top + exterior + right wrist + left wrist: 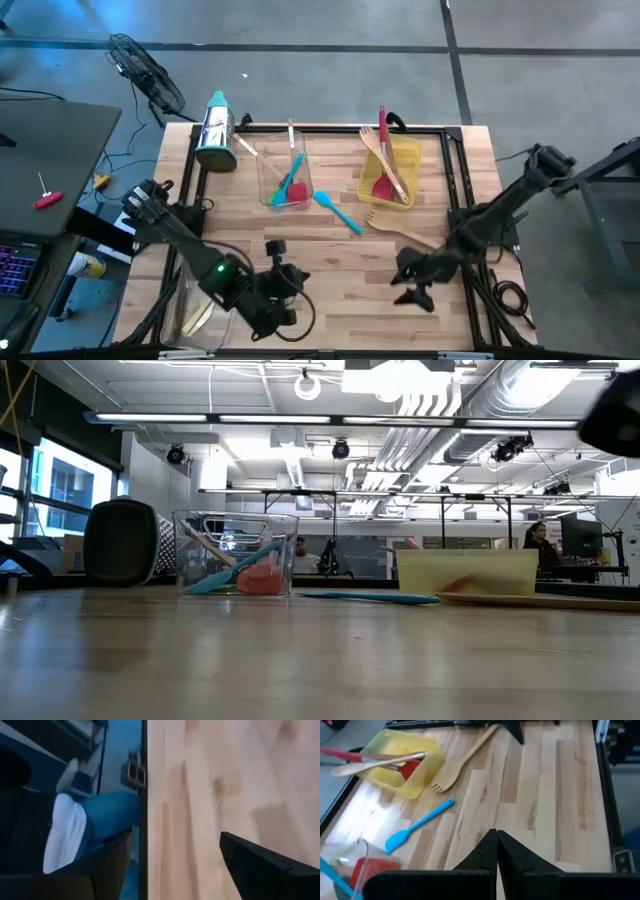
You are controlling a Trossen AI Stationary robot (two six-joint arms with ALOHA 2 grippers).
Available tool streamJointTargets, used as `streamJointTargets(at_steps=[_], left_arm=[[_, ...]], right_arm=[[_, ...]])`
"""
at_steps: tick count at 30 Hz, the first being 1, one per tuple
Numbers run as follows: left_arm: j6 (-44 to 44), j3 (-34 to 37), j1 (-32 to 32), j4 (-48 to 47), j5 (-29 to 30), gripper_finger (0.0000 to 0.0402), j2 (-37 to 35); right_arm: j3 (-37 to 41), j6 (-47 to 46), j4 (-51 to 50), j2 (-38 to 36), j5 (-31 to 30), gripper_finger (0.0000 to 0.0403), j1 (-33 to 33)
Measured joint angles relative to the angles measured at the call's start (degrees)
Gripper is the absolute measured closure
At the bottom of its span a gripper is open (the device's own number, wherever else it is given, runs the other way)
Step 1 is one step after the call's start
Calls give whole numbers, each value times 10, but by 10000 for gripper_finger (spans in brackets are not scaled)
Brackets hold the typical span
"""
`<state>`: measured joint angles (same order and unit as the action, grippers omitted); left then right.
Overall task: Pick & Place Kitchen Items
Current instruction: Put the light brown wooden serving spoon into the yellow bin
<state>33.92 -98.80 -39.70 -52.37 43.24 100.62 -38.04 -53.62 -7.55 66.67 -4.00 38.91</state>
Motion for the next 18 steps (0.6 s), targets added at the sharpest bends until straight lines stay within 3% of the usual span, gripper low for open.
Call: streamJointTargets(at_steps=[5,10,14,18], left_arm=[[-182,0,34,68,-70,401,0],[-331,3,88,155,-183,401,0],[-388,75,143,254,-246,401,-1],[-444,167,197,395,-316,401,1]], right_arm=[[0,-88,67,105,28,162,54],[0,-159,149,186,61,274,88],[0,-224,189,228,65,383,105],[0,-276,179,239,5,399,125]])
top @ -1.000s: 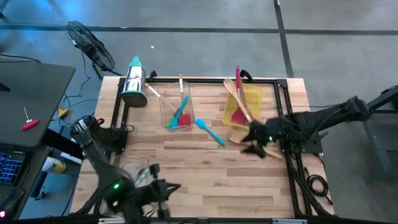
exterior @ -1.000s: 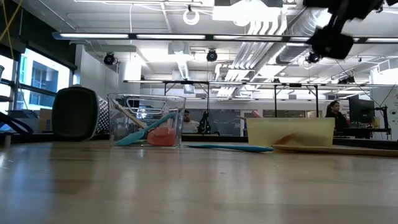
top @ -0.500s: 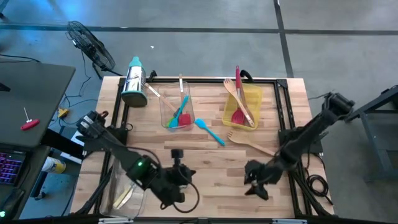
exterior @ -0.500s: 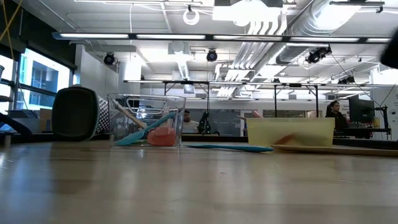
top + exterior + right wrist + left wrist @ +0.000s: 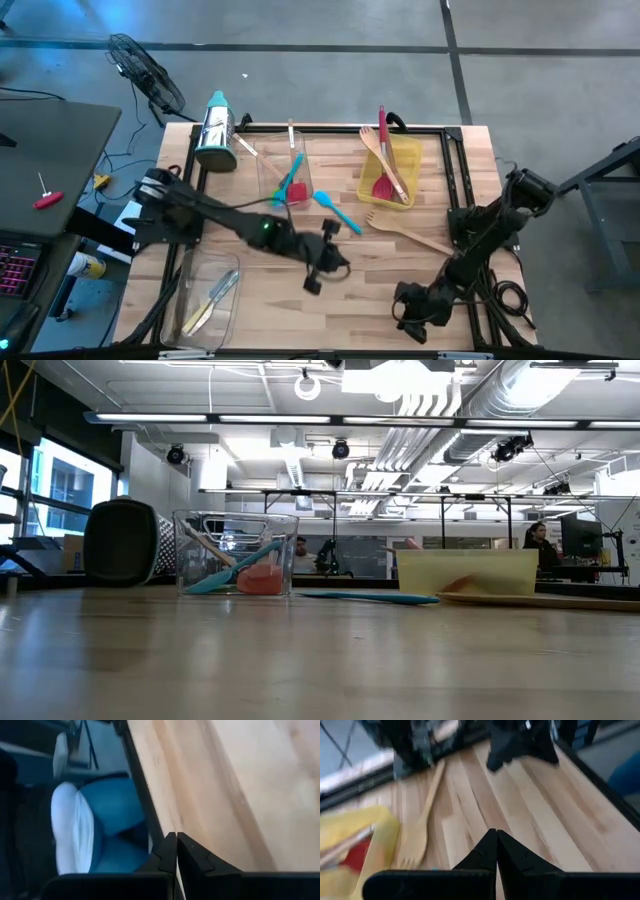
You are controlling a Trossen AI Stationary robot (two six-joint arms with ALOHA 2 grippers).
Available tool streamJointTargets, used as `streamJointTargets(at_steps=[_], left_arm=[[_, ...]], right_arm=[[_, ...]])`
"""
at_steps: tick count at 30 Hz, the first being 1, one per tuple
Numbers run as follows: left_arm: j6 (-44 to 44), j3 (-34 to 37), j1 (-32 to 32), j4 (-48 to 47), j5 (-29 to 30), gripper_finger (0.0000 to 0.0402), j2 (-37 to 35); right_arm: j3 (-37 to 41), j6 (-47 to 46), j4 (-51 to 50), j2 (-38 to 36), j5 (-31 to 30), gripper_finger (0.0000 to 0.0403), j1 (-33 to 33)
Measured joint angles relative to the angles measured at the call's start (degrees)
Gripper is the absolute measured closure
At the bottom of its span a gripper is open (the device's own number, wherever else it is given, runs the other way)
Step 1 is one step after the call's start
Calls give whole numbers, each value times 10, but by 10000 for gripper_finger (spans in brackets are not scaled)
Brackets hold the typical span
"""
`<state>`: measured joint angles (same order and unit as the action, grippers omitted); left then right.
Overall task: Pick & Place Kitchen Items
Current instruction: Put the light brown wooden serving spoon into the yellow bin
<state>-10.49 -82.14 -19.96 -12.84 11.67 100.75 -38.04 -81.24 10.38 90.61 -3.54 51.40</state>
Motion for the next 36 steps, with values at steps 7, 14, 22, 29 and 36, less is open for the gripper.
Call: streamJointTargets(at_steps=[7,14,22,29,36], left_arm=[[25,143,114,273,-127,401,-1],[95,166,188,333,-180,401,34],[74,128,188,341,-200,401,101],[62,128,204,343,-199,401,101],[62,128,207,358,-212,401,101]], right_arm=[[0,-6,6,-4,-84,400,16],[0,15,-20,-4,-140,400,-3],[-6,63,-41,-7,-186,400,-42],[-78,80,-249,-37,-297,400,-67],[-136,-73,-546,-46,-350,400,-83]])
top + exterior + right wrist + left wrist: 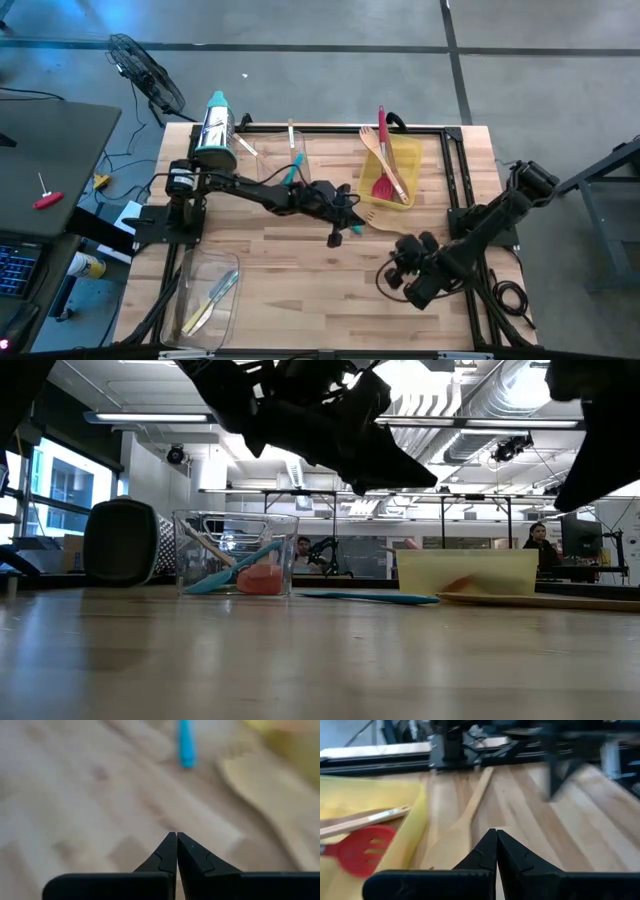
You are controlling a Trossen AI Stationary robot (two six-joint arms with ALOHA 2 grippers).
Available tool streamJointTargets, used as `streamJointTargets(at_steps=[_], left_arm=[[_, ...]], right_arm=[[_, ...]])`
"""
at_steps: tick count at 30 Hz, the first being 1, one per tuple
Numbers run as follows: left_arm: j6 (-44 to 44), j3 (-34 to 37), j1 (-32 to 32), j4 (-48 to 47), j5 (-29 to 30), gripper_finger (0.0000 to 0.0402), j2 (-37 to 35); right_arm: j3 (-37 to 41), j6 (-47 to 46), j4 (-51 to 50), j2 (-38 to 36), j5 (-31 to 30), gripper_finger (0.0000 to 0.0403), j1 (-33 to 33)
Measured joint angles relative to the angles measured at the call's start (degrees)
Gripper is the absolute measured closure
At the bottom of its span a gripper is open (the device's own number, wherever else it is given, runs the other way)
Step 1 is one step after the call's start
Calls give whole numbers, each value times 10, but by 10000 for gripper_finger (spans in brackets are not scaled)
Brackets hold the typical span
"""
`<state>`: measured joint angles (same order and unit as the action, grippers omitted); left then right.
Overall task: Pick & Place Kitchen Items
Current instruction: Put the light brown wooden serving spoon into the yellow bin
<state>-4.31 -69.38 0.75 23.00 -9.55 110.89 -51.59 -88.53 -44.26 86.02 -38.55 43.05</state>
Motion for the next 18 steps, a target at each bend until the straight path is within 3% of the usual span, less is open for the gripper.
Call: streamJointTargets(at_steps=[7,13,18], left_arm=[[-5,0,0,2,-21,401,0],[-18,0,0,0,-32,401,0],[-15,0,0,-3,-49,401,0]], right_arm=[[0,-90,-122,6,16,400,-35],[2,-79,-160,6,28,400,-87],[20,-17,-111,6,23,400,-142]])
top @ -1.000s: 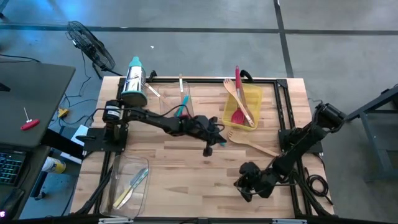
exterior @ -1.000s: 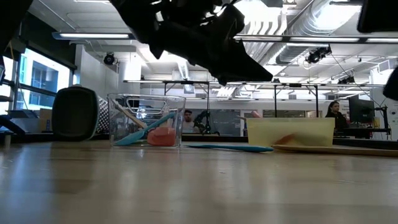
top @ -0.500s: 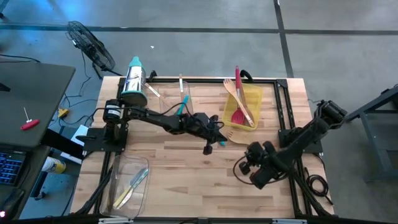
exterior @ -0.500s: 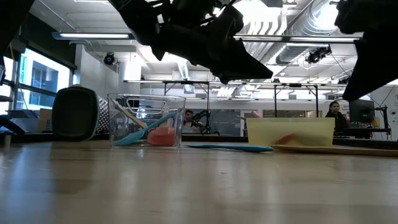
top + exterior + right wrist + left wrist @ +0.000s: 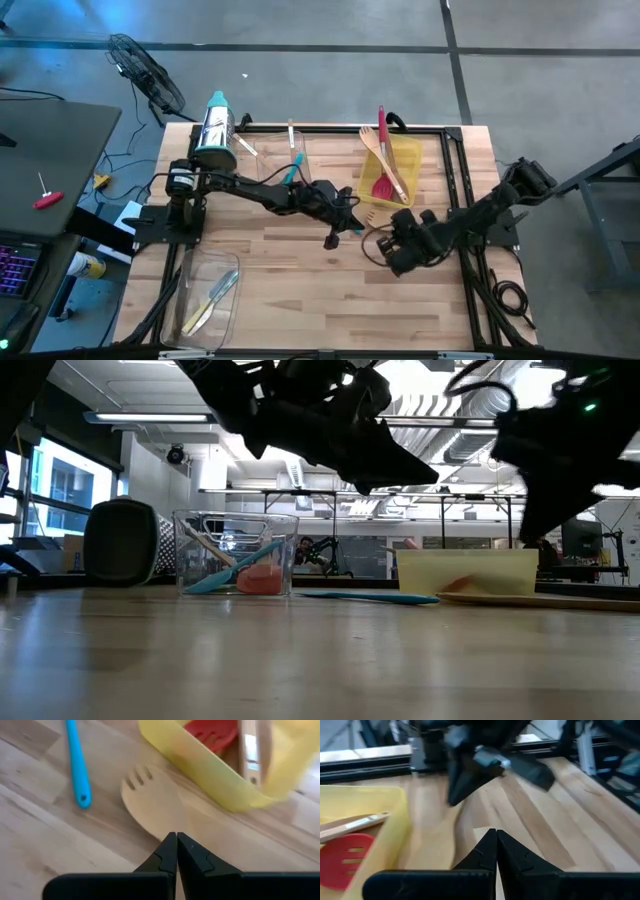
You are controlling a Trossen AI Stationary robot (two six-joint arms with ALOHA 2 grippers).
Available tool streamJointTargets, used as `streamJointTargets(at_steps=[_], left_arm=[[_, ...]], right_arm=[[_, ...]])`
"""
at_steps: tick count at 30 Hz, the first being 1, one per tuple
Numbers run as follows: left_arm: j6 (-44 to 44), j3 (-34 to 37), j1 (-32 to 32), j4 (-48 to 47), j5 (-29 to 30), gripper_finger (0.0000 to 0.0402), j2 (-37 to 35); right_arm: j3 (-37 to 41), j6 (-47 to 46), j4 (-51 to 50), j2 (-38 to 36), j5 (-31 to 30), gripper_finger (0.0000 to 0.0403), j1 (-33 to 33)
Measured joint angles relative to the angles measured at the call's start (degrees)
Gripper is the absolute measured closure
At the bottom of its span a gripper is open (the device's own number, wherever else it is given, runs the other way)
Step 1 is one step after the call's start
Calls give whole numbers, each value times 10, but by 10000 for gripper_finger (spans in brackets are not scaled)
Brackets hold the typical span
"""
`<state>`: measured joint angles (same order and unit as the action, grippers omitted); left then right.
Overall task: Pick & Place Kitchen Items
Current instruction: Put the light brown wooden serving spoon into the yellow bin
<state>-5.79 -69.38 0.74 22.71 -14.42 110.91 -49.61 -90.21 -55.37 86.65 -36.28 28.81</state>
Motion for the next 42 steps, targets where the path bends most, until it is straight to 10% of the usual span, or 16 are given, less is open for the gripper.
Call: streamJointTargets(at_steps=[24,42], left_arm=[[18,0,-16,-39,-42,401,1],[67,0,-19,-86,-123,401,0]], right_arm=[[19,151,155,167,3,400,-75],[13,121,342,165,89,399,21]])
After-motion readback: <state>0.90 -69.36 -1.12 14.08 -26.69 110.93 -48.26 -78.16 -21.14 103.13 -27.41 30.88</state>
